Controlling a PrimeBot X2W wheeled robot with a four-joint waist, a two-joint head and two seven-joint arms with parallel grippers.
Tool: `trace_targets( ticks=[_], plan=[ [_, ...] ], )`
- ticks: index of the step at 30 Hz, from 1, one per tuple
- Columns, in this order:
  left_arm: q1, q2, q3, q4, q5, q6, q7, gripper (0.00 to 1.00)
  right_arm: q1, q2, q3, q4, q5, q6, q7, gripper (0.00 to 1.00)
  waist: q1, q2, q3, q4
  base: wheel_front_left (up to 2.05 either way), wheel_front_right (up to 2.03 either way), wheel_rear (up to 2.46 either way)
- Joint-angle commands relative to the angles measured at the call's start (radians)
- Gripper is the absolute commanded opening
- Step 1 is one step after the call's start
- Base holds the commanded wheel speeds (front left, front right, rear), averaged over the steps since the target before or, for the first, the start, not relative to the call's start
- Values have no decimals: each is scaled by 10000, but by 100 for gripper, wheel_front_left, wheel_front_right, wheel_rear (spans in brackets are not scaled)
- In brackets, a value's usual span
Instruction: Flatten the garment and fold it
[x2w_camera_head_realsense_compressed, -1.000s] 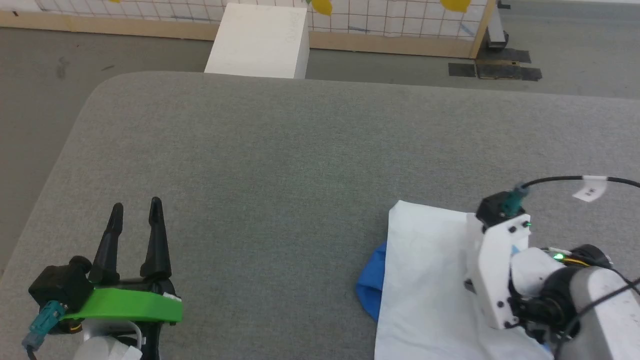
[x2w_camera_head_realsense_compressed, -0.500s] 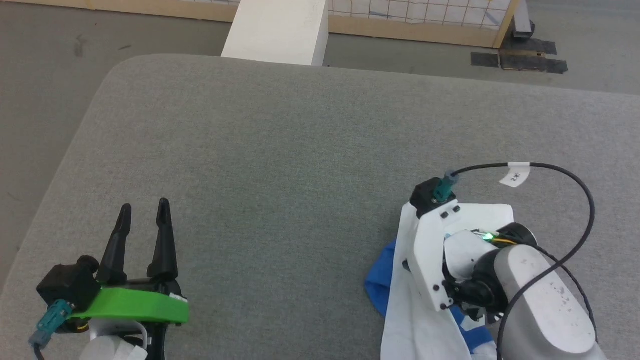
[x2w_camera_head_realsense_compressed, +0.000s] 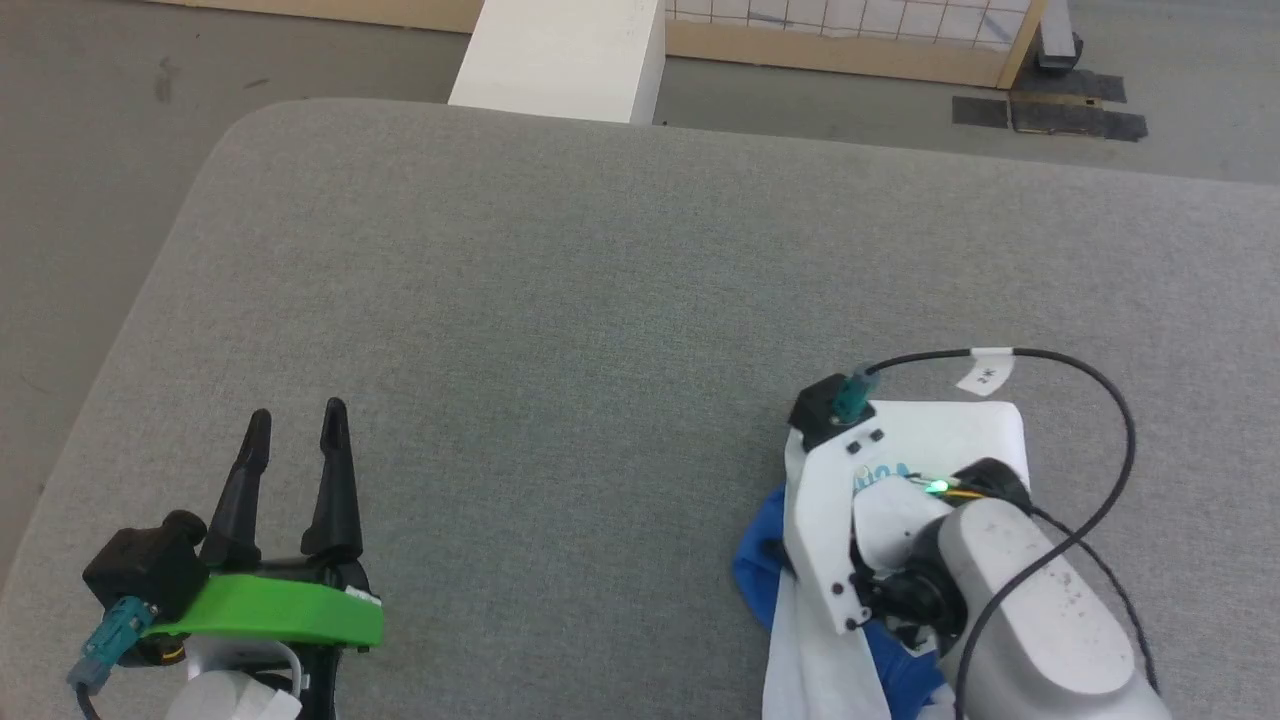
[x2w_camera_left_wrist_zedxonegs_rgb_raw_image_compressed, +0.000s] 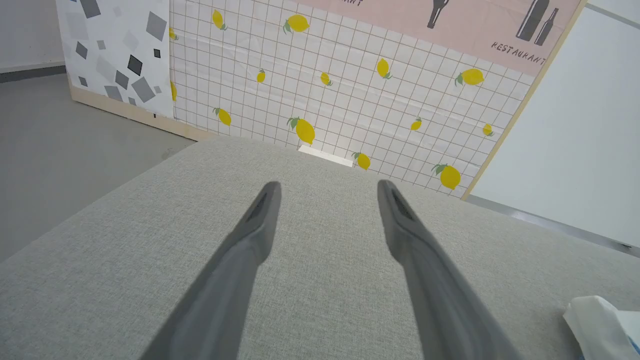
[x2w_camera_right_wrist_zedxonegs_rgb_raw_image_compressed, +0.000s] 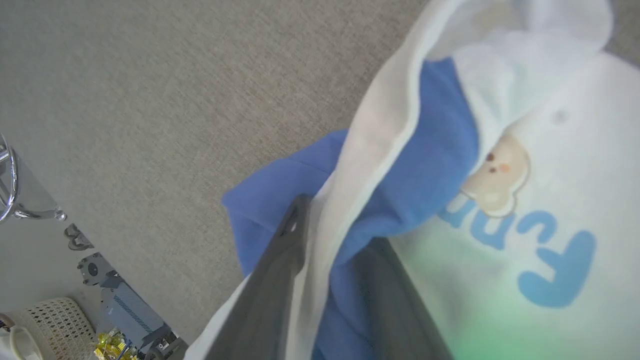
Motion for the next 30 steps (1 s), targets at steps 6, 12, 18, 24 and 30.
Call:
trace_targets(
  ticks=[6, 12, 18, 24, 30],
  plan=[
    [72, -16, -20, 48, -76, -71, -47, 100, -239, 185, 848, -622, 751, -15, -408, 100, 0, 64, -433, -286, 0, 0, 0],
    [362, -1, -20, 44, -32, -71, -47, 100, 110, 155, 51, -2116, 758, -15, -1114, 100, 0, 64, -969, -759, 0, 0, 0],
    [506, -70, 8, -42, 56, -70, -47, 100, 1018, 113, -1786, -3199, -528, -15, -2281, 100, 0, 64, -1078, -1074, 0, 0, 0],
    [454, -132, 89, -177, 136, -70, -47, 100, 2155, 179, -3225, -3418, -1822, -15, -2727, 100, 0, 64, -924, -1236, 0, 0, 0],
    [360, -153, 354, -280, 148, -68, -47, 100, 2825, 259, -3795, -2938, -2412, -15, -2599, 100, 0, 64, -602, -1201, 0, 0, 0]
  ],
)
